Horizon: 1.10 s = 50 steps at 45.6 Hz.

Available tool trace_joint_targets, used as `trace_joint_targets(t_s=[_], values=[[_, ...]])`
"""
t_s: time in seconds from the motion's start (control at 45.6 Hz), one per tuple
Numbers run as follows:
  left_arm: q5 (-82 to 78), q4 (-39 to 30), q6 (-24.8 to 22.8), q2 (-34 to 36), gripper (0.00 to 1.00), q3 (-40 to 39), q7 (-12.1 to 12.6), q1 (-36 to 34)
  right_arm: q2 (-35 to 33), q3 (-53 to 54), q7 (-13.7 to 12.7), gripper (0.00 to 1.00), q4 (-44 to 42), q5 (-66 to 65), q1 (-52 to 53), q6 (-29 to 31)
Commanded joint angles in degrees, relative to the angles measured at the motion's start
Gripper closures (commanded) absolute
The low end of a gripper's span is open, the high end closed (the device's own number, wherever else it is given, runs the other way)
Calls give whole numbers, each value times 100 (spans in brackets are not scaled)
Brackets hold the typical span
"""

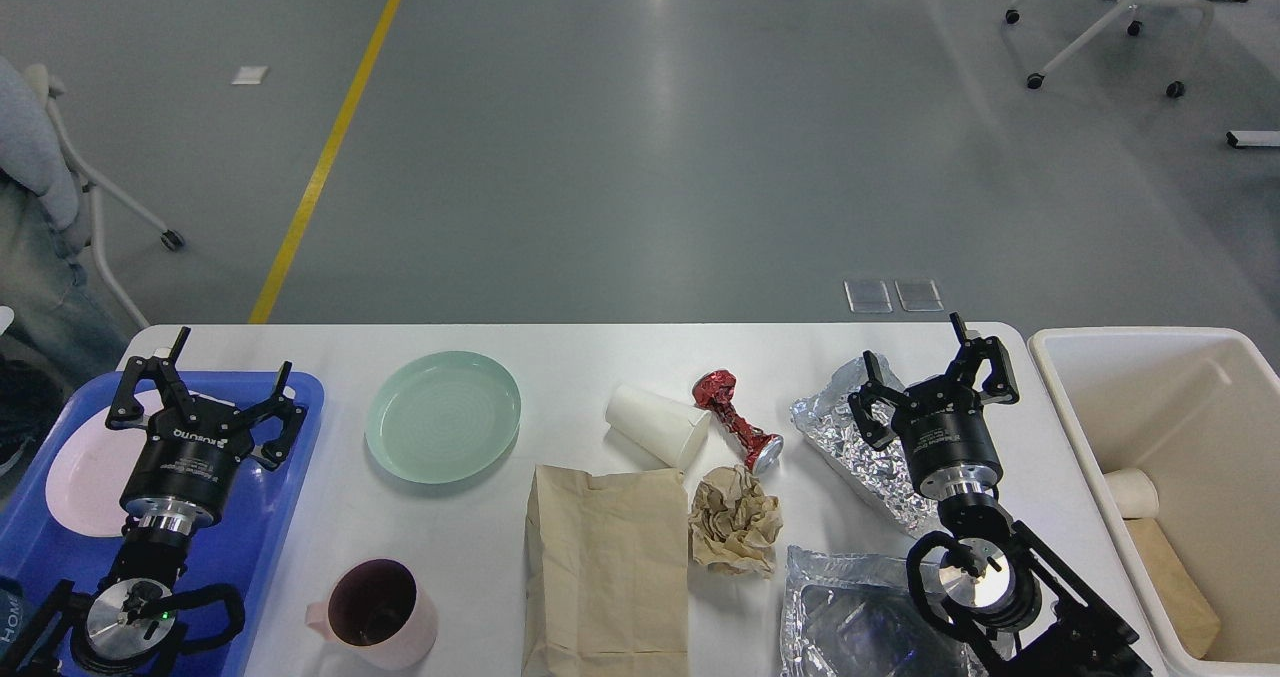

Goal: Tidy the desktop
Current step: 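Raise the left gripper from the blue tray toward the pink mug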

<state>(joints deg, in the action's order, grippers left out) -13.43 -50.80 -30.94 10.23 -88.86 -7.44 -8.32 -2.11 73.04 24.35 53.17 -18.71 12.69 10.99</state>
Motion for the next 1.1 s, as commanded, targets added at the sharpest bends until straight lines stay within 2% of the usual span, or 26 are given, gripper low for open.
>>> trace_joint_targets(t_s=[0.0, 0.416, 0.482, 0.57, 0.701, 0.855, 0.986, 1.008, 1.074], values=[[-1, 0, 0, 5, 3, 17, -12, 14, 0, 0, 0, 0, 0, -1, -3, 0], [-10, 26, 26, 102, 3, 44, 59, -21, 0, 0, 9, 0, 0, -1, -3, 0], [-19, 35, -26, 242, 3, 61, 67, 40, 0, 0, 9, 0, 0, -1, -3, 0], [7, 114, 27, 707, 3, 359, -38, 49, 0, 0, 9, 0, 0, -1, -3, 0], [183, 123, 35, 1516, 3, 1501, -47, -108, 0, 0, 0, 0, 0, -1, -3, 0], [262, 237, 27, 2869, 3, 3126, -38, -855, 0, 0, 0, 0, 0, -1, -3, 0], [254, 307, -17, 3652, 3, 5234, 14, -2084, 0, 0, 0, 0, 0, -1, -3, 0], [254, 316, -35, 3835, 3, 6126, -20, -2539, 0, 0, 0, 0, 0, -1, -3, 0], [254, 316, -52, 4074, 3, 7484, -21, -3340, 0, 0, 0, 0, 0, -1, -3, 0]])
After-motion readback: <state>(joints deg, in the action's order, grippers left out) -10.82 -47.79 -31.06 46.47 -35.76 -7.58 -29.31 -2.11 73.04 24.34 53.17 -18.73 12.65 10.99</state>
